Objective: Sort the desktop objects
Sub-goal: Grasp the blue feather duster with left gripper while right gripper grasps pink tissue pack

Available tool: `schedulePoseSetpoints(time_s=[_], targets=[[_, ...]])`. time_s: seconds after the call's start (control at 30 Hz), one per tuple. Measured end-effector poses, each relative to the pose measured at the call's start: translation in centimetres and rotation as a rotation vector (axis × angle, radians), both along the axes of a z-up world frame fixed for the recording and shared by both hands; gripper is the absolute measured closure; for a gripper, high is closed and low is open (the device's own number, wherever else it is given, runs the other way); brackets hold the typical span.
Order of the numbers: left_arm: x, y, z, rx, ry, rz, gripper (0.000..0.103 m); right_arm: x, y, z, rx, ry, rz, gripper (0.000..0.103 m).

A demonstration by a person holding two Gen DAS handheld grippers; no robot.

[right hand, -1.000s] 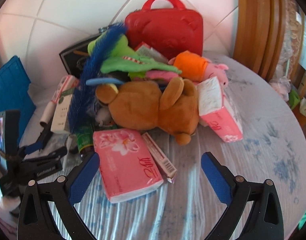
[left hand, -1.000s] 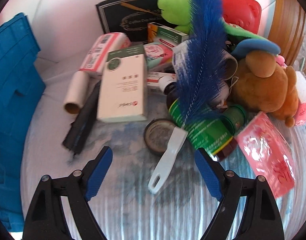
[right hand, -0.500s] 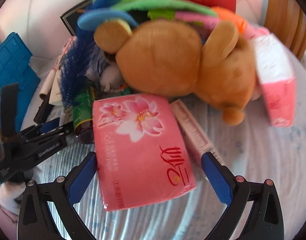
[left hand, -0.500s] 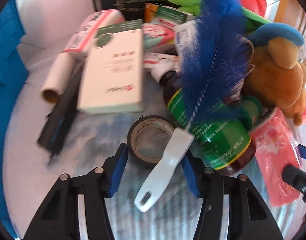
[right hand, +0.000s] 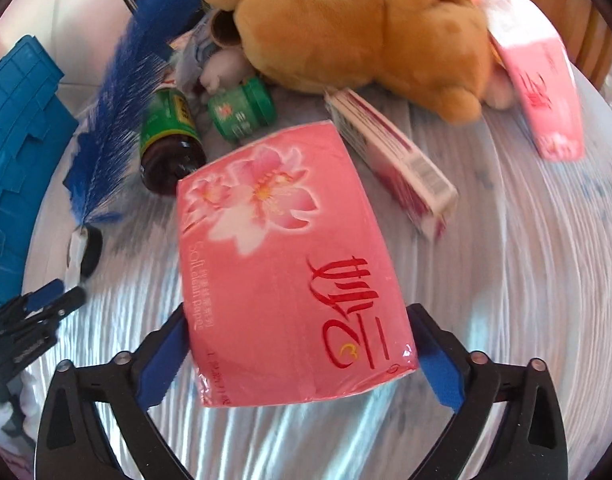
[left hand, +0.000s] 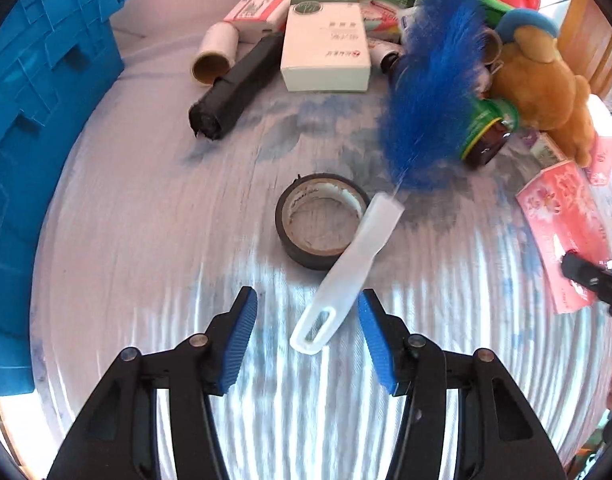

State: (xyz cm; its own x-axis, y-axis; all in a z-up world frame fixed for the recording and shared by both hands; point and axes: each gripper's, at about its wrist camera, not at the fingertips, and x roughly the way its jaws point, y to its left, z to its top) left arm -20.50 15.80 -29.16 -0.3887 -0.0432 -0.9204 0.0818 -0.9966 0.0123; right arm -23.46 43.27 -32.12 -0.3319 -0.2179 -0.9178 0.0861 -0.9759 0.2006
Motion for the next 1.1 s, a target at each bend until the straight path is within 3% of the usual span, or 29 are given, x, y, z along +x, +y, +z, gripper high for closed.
schedulePoseSetpoints(time_s=[0.13, 0.2, 0.33, 0.43, 0.53, 0.6, 0.67, 0.77, 0.83, 0.87, 0.9, 0.93, 1.0, 1.1], targets=[[-0.7, 1.3, 3.7, -0.034, 0.129, -0.045, 0.048, 0.7, -0.2, -0.4, 0.028, 0.033, -0.010, 0.000], [-2.6, 2.0, 4.0, -0.041, 0.161, -0.072, 0.034, 1.0, -0.9, -0.5, 0.076, 0.055, -0.008, 0.000], [-6.2, 3.8, 1.9, -0.022, 0.150, -0.104, 0.034, 2.1, -2.7, -0.9, 0.201, 0.109, 0.034, 0.000], [-7.8, 5.6, 0.1, -0.052, 0.138, -0.121, 0.034, 2.9, -2.3, -0.7, 0.178, 0.160, 0.016, 0.000], [-8.8, 6.0, -2.3, -0.047, 0.077, -0.121, 0.032, 3.3, -2.3, -0.6, 0.193, 0.175, 0.012, 0.000], [-8.5, 5.5, -2.8, -0.004, 0.118, -0.097, 0.033, 3.5, -2.4, -0.5, 0.192, 0.184, 0.010, 0.000], [-8.3, 5.6, -2.9, -0.013, 0.146, -0.113, 0.031, 3.8, -2.4, -0.3, 0.183, 0.199, 0.007, 0.000], [-8.5, 5.6, -3.2, -0.047, 0.164, -0.113, 0.018, 4.3, -2.0, 0.1, 0.135, 0.223, -0.013, 0.000], [-9.0, 5.1, -3.4, -0.023, 0.152, -0.106, 0.018, 4.5, -1.6, 0.5, 0.096, 0.220, -0.041, 0.000], [-9.2, 5.0, -3.4, -0.020, 0.147, -0.103, 0.026, 4.5, -1.5, 0.7, 0.081, 0.216, -0.053, 0.000], [-9.2, 5.0, -3.3, -0.003, 0.154, -0.102, 0.052, 4.7, -1.4, 0.9, 0.062, 0.217, -0.065, 0.000], [-9.1, 5.0, -3.2, 0.037, 0.156, -0.110, 0.063, 4.8, -1.3, 1.2, 0.051, 0.221, -0.070, 0.000], [-8.6, 5.1, -3.1, 0.038, 0.144, -0.099, 0.086, 5.4, -1.0, 1.7, 0.045, 0.245, -0.070, 0.000], [-7.3, 5.2, -2.8, 0.032, 0.147, -0.093, 0.090, 5.8, -1.0, 2.3, 0.042, 0.281, -0.048, 0.000]])
